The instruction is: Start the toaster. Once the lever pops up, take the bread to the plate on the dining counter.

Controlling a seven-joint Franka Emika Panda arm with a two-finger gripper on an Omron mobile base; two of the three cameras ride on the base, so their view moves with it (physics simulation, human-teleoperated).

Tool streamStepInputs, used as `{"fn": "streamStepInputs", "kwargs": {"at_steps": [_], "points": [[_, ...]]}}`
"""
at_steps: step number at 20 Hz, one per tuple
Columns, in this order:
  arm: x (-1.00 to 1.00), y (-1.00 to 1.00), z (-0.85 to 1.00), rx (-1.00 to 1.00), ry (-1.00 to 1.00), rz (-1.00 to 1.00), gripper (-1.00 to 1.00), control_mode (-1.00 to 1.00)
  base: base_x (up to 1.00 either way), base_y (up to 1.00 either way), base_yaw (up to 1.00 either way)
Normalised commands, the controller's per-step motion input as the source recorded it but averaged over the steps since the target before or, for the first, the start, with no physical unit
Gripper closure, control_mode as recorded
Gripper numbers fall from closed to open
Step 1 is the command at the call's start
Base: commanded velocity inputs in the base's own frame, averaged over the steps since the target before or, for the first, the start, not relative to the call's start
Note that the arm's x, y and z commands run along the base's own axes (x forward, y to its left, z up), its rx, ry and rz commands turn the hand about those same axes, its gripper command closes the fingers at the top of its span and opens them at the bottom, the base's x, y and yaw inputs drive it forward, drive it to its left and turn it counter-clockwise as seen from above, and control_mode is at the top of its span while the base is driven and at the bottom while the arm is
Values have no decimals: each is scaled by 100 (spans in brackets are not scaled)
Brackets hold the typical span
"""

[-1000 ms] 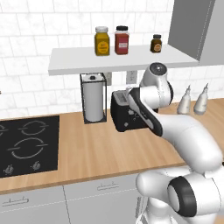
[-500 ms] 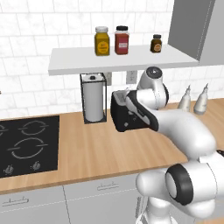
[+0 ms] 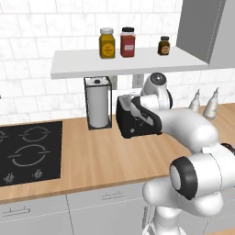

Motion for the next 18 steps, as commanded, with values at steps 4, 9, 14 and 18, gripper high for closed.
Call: {"fn": "streamStepInputs", "kwargs": {"at_steps": [4, 9, 14, 18], "points": [[33, 0, -5, 0, 0, 0, -100, -100, 0, 0, 0], [22, 0, -24, 0, 0, 0, -100, -100, 0, 0, 0], [29, 0, -16, 0, 0, 0, -100, -100, 0, 0, 0], [29, 0, -9, 0, -3, 0, -100, -100, 0, 0, 0]]}}
